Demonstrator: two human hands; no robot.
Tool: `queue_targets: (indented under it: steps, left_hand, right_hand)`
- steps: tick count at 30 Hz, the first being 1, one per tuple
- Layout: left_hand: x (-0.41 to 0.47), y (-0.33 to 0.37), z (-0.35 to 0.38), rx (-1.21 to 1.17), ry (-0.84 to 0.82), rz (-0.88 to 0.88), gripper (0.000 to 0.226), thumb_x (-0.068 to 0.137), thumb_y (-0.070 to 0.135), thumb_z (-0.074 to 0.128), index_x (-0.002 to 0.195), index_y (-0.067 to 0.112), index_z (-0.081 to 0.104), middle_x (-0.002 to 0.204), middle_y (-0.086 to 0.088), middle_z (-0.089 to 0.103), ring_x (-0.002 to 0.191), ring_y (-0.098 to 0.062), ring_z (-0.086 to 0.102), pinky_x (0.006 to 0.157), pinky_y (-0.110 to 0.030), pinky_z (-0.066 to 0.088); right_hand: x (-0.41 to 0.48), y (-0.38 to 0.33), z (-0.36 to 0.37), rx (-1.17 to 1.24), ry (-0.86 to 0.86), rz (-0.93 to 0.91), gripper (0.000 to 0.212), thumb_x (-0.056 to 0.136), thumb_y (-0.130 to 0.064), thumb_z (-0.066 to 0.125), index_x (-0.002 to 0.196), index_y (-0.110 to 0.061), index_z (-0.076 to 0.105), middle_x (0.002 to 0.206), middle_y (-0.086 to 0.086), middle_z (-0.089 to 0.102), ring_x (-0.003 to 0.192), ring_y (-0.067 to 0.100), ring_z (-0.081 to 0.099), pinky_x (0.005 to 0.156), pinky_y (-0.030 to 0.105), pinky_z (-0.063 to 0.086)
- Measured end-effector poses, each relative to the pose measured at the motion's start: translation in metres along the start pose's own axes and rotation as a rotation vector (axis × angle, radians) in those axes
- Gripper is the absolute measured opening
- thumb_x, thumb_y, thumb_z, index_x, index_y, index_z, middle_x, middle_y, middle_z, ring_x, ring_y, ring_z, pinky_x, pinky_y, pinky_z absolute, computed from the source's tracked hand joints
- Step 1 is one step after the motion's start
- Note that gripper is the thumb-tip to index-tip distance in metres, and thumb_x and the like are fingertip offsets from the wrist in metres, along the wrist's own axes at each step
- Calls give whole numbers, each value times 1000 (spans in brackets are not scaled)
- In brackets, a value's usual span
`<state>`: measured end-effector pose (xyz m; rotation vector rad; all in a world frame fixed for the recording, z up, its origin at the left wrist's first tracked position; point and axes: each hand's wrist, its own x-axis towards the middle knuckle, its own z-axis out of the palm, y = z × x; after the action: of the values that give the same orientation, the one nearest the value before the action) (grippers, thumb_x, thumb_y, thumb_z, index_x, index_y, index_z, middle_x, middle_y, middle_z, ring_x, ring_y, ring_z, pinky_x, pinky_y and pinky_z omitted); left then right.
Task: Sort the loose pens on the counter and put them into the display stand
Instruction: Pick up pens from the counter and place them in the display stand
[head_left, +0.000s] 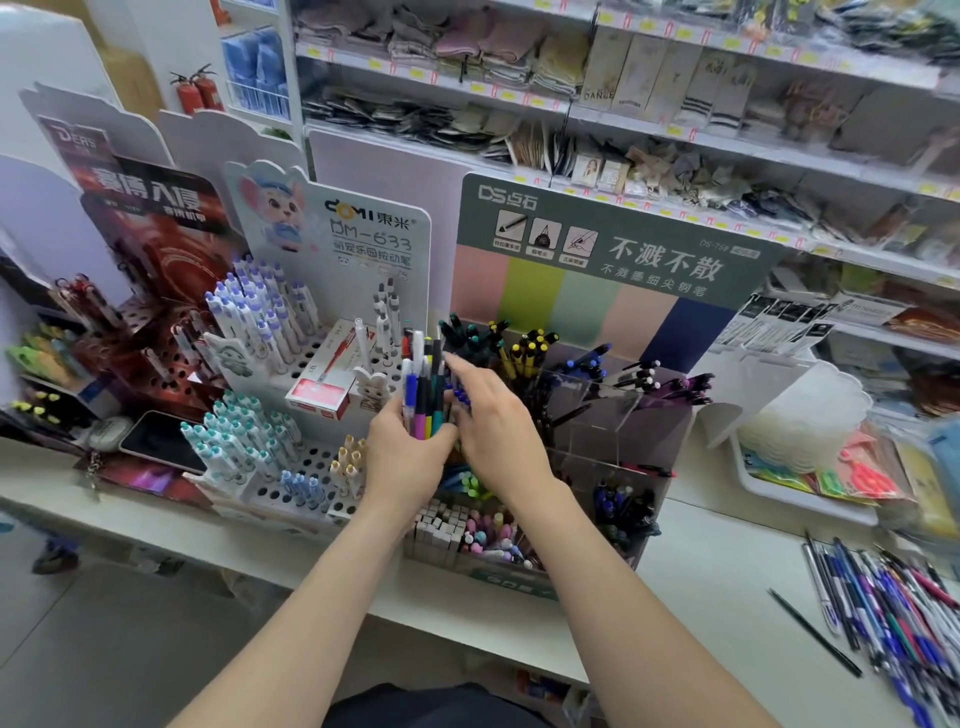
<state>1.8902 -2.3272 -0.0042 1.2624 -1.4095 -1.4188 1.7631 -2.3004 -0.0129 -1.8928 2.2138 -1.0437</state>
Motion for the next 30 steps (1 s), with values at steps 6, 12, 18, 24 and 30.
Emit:
queue_targets:
  steps: [6,12,18,24,30]
  left_hand:
    - [0,-6,-6,61,150,6,22,90,16,78,95,29,61,87,-1,68,80,-18,68,72,-36,58]
    - [-1,-9,-6,102,126,2,20,90,20,79,96,29,62,87,-3,69,80,-20,69,69,-36,57]
    - [-2,-7,-10,57,53,9,20,92,17,79,101,27,65,93,-1,72,85,-15,72,60,-16,54]
    - [-1,-3,-16,-56,-124,22,25,91,17,82,111,22,68,94,-2,75,85,-15,74,69,-23,59]
    - [-4,5,-16,-122,-434,35,29,91,9,81,115,16,67,90,-1,77,82,-18,75,70,-29,59]
  right_hand:
    - [15,8,-1,-116,-87,-44,60,104,-13,54,161,-19,34,138,5,51,113,26,59,91,47,56]
    - [19,3,6,-201,23,-137,32,104,-15,62,136,-14,67,122,5,69,98,26,70,79,45,59]
    - [24,7,1,-160,158,1,14,98,-26,75,100,-14,80,87,1,77,77,22,71,68,40,59]
    - [18,-3,-6,-171,61,-16,36,110,-31,50,98,-11,78,98,4,63,93,24,55,83,46,52]
    - [-10,-26,-34,710,45,381,40,104,-36,66,142,-26,61,111,-9,77,107,5,71,96,32,58]
